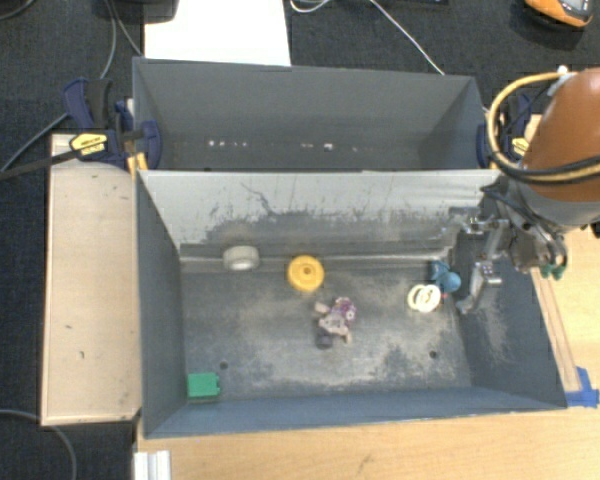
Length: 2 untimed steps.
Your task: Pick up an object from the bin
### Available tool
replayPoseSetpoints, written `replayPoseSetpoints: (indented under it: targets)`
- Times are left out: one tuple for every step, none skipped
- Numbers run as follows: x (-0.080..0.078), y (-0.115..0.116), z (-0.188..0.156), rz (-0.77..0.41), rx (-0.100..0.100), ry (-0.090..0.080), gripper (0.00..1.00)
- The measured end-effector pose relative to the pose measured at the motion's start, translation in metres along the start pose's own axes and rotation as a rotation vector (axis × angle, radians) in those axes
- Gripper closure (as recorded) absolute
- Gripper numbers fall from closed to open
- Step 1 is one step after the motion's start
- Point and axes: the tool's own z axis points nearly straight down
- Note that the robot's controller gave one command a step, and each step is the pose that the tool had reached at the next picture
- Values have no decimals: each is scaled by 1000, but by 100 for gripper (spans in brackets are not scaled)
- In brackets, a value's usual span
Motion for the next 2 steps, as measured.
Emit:
replayPoseSetpoints:
  targets:
    - [0,0,0,0,0,0,0]
    - [-8,-5,65,16,1,-8,0]
